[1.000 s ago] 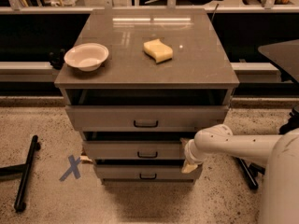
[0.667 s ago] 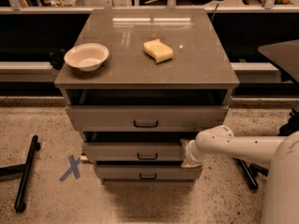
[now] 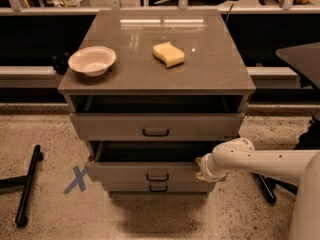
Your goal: Open middle drawer
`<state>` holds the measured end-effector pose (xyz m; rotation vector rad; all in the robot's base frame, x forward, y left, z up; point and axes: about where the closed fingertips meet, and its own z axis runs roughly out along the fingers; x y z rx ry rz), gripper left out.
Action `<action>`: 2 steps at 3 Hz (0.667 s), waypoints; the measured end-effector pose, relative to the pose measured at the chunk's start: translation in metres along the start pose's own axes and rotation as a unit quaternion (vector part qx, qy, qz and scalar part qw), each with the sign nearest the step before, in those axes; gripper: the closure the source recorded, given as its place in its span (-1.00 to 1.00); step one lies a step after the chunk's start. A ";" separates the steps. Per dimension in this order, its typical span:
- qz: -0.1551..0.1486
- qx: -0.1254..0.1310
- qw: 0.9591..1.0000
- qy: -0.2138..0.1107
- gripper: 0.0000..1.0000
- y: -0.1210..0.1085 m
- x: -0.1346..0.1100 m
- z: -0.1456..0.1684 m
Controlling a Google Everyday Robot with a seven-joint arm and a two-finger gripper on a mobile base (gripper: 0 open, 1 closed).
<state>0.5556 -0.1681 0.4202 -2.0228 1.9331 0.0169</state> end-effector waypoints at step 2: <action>0.000 0.000 1.000 0.000 0.49 -0.002 -0.002 -0.008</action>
Offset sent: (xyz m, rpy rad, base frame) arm -0.1383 -0.0340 0.0864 0.1013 -0.0094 -0.0259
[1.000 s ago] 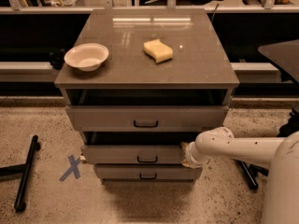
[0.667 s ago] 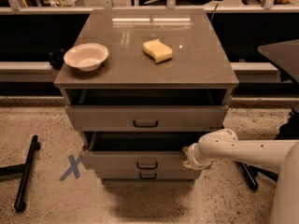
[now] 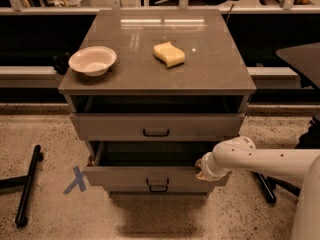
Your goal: Open middle drawer
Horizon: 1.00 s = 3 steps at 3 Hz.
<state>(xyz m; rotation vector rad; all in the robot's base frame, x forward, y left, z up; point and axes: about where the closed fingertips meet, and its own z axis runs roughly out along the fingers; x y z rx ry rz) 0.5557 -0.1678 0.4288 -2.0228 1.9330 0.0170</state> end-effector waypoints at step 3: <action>0.000 -0.002 1.000 -0.001 -0.91 0.001 -0.001 0.001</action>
Offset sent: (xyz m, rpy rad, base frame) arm -0.0004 0.0003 -0.0005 0.0002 0.0011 0.0005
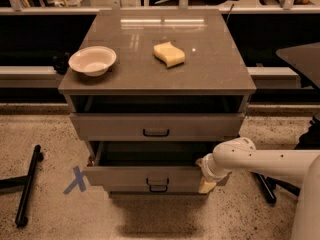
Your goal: Open middle drawer
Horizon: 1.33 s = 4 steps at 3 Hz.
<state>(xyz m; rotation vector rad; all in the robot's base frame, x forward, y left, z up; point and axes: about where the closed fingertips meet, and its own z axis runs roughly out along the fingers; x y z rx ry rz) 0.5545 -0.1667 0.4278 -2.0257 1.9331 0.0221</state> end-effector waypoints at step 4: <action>-0.016 -0.046 0.998 -0.048 -0.70 0.001 -0.007 0.010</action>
Offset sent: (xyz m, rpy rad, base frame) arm -0.0004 0.0003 -0.0007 0.0002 0.0013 0.0006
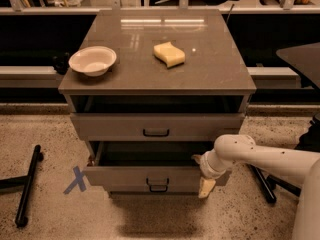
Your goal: Open middle drawer
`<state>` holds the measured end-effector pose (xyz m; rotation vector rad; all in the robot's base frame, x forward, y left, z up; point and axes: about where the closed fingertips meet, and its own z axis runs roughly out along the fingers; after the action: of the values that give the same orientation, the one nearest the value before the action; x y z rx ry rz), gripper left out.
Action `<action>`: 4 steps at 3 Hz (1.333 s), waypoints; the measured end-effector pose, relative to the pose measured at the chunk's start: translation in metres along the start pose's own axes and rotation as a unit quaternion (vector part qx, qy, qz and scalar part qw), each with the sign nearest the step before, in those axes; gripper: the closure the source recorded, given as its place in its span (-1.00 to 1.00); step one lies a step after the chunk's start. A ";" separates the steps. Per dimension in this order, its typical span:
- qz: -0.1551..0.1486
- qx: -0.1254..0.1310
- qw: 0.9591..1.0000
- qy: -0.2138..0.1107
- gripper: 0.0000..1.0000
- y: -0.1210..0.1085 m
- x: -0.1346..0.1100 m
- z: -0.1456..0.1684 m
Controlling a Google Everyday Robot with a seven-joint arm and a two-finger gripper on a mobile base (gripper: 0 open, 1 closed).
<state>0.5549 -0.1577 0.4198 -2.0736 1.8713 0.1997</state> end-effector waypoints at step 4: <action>0.006 -0.069 0.997 -0.022 1.00 0.055 -0.009 0.002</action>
Offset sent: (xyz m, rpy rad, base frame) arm -0.0534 0.0049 -0.0028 -0.0026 0.1255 0.0380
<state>0.5001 -0.1522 0.4122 -2.1291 1.8938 0.3839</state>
